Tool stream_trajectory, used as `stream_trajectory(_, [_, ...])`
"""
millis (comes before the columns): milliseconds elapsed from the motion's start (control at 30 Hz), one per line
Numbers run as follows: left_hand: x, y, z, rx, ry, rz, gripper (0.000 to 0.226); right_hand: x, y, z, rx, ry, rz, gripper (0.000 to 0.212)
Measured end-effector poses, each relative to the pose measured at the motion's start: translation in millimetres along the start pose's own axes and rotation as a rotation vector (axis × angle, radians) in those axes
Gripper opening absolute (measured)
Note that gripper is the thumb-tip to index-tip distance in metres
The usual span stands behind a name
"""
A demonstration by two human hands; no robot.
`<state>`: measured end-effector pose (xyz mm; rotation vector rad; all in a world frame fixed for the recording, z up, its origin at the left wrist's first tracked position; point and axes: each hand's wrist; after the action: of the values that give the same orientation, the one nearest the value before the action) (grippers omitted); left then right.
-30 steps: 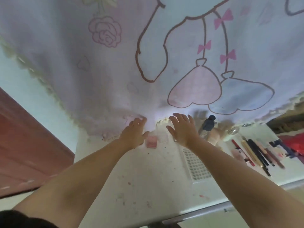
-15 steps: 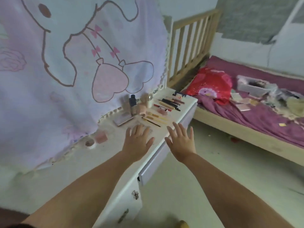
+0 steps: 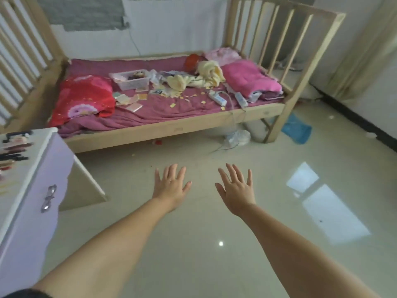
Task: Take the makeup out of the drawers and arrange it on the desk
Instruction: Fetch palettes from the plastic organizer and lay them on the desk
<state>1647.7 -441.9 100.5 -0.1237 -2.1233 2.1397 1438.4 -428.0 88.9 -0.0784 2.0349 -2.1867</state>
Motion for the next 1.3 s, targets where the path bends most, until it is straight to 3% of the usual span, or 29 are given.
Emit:
stream_trajectory(200, [228.0, 18.1, 41.2, -0.083, 0.321, -0.055, 0.061, 209.3, -17.0, -85.8, -0.013, 0.346, -0.055, 0.095])
stream_trajectory(400, [398.6, 14.8, 80.4, -0.088, 0.584, -0.079, 0.059, 348.1, -37.4, -152.0, -0.006, 0.660, -0.083, 0.081])
stream_trajectory(533, [499.6, 21.1, 108.3, -0.118, 0.738, -0.058, 0.059, 430.1, -36.8, -174.1, -0.017, 0.823, -0.073, 0.057])
stream_trajectory(700, [635.2, 34.2, 164.7, -0.104, 0.905, -0.072, 0.059, 548.5, -40.9, -169.6, 0.020, 0.961, -0.105, 0.078])
stream_trajectory(800, [698.3, 34.6, 199.6, -0.130, 0.976, -0.067, 0.059, 608.2, -50.0, -160.8, 0.000, 1.037, -0.108, 0.061])
stream_trajectory(1000, [833.2, 24.7, 278.5, -0.123, 1.081, -0.037, 0.060, 734.7, -77.3, -137.3, 0.014, 1.159, -0.115, 0.054])
stream_trajectory(1133, [907.8, 26.1, 320.0, -0.110, 1.143, -0.024, 0.059, 808.6, -78.6, -119.6, 0.000, 1.212, -0.114, 0.057])
stream_trajectory(1233, [967.9, 32.5, 354.4, -0.094, 1.165, -0.029, 0.059, 870.4, -74.7, -101.9, 0.022, 1.207, -0.117, 0.082])
stream_trajectory(1300, [1013.5, 39.5, 377.8, -0.095, 1.180, -0.048, 0.059, 919.4, -72.7, -91.4, 0.024, 1.213, -0.108, 0.069])
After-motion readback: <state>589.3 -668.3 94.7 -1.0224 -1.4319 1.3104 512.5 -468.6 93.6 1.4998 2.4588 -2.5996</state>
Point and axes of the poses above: each hand's wrist, its own z-axis towards the middle knuckle, its own y-axis out of the palm, x = y × z, and after that the axes turned 8 degrees about x, right-handed
